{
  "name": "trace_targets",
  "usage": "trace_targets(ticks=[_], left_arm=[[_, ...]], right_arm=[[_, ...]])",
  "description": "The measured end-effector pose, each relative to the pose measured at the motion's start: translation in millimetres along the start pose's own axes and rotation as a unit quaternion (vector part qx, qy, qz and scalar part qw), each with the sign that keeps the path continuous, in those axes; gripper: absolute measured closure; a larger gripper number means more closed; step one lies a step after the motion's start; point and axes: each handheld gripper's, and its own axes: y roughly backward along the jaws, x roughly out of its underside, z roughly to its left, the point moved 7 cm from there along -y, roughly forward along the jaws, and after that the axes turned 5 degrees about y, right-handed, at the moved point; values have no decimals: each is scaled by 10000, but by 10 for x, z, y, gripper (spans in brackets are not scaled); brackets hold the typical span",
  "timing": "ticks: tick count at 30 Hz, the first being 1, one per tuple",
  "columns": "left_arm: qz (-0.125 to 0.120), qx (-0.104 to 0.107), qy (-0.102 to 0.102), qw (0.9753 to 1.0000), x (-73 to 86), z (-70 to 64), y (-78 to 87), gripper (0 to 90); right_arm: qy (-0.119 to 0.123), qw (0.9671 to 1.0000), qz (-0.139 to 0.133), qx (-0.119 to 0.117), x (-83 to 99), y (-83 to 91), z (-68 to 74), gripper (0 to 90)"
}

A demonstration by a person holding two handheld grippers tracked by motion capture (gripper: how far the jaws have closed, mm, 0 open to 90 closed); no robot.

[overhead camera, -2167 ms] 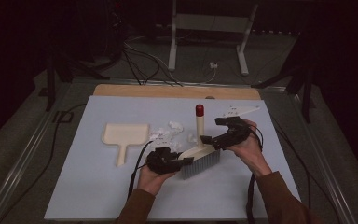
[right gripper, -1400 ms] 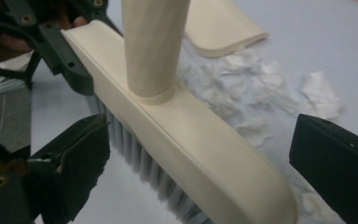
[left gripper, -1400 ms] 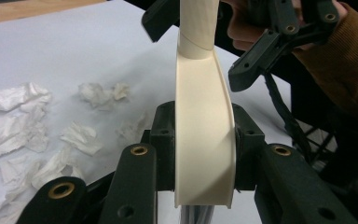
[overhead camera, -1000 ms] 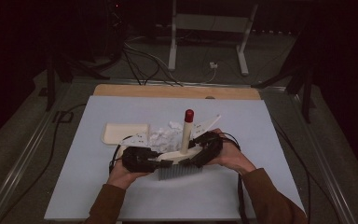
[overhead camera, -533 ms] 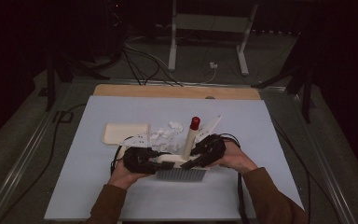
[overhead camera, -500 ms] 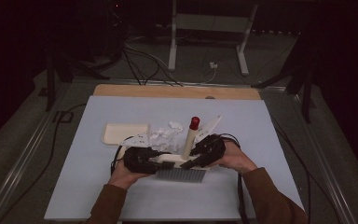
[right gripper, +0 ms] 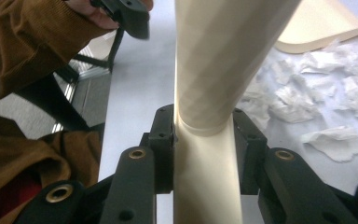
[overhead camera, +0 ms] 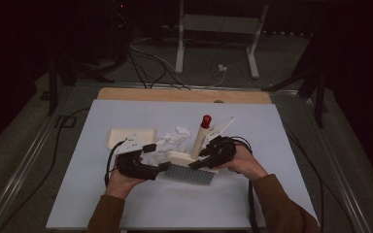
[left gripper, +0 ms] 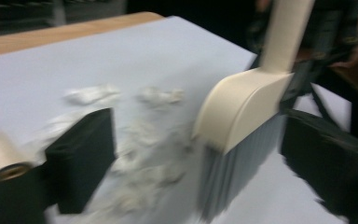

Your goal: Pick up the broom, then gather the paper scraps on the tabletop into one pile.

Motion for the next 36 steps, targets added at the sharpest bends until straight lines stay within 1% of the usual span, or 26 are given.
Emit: trace_targets(ticks=[1, 2, 3, 4, 5, 6, 9, 10, 11, 12, 13, 15, 16, 17, 19, 20, 21, 23, 24, 25, 26, 27, 29, 31, 32, 36], left_arm=[[0, 0, 0, 10000, 0, 0, 0, 34], [-108, -327, 60, 9994, 16, 82, 80, 11], [-108, -327, 60, 9994, 16, 82, 80, 4], [-242, -650, 105, 9975, 28, 159, 166, 3], [-242, -650, 105, 9975, 28, 159, 166, 3], [-303, -804, 130, 9962, 33, 198, 210, 3], [-544, -1271, 228, 9901, 43, 303, 348, 3], [-611, -1441, 269, 9873, 51, 339, 400, 3], [-711, -1552, 310, 9848, 58, 370, 452, 3], [-888, -1783, 410, 9791, 78, 433, 557, 3], [-945, -1878, 437, 9767, 94, 464, 606, 3], [-957, -1920, 474, 9756, 115, 490, 644, 3], [-932, -1995, 487, 9742, 144, 516, 676, 3], [-884, -2189, 462, 9706, 212, 562, 736, 3], [-847, -2344, 440, 9674, 278, 592, 783, 3], [-847, -2344, 440, 9674, 278, 592, 783, 3], [-863, -2494, 405, 9637, 330, 609, 822, 3], [-893, -2620, 381, 9602, 375, 622, 861, 3], [-893, -2620, 381, 9602, 375, 622, 861, 3], [-910, -2650, 392, 9591, 397, 630, 878, 3], [-966, -2739, 439, 9559, 435, 654, 908, 3], [-966, -2739, 439, 9559, 435, 654, 908, 3], [-1024, -2808, 516, 9529, 467, 680, 929, 3], [-1051, -2846, 556, 9513, 496, 702, 936, 3], [-1042, -2904, 542, 9497, 511, 711, 944, 3], [-1033, -2975, 561, 9475, 551, 738, 971, 3]], right_arm=[[-43, 10000, -27, 22, -3, 8, -8, 667], [-67, 10000, -53, 37, -8, 14, -15, 667], [-83, 9999, -75, 51, -12, 18, -20, 667], [-132, 9998, -87, 73, -17, 21, -26, 667], [-168, 9998, -109, 97, -22, 21, -35, 667], [-168, 9998, -109, 97, -22, 21, -35, 667], [-223, 9994, -195, 196, -38, 25, -59, 667], [-251, 9991, -225, 237, -46, 28, -65, 667], [-370, 9983, -280, 341, -66, 40, -72, 667], [-384, 9980, -314, 402, -77, 48, -76, 667], [-408, 9974, -352, 481, -88, 58, -83, 667], [-499, 9966, -384, 540, -97, 69, -89, 667], [-617, 9944, -487, 712, -115, 92, -113, 667], [-643, 9934, -536, 786, -122, 103, -127, 667], [-826, 9906, -606, 909, -136, 116, -144, 667], [-881, 9893, -651, 964, -144, 119, -151, 667], [-930, 9880, -696, 1021, -152, 122, -158, 667], [-1097, 9846, -761, 1127, -171, 124, -165, 667], [-1097, 9846, -761, 1127, -171, 124, -165, 667], [-1166, 9816, -804, 1279, -195, 117, -165, 667], [-1223, 9799, -809, 1355, -206, 109, -161, 667], [-1301, 9779, -829, 1413, -219, 99, -158, 667], [-1370, 9749, -863, 1530, -245, 67, -146, 667], [-1488, 9715, -835, 1645, -261, 23, -133, 667], [-1538, 9706, -822, 1661, -265, -3, -124, 667], [-1683, 9677, -832, 1681, -267, -86, -104, 667]])
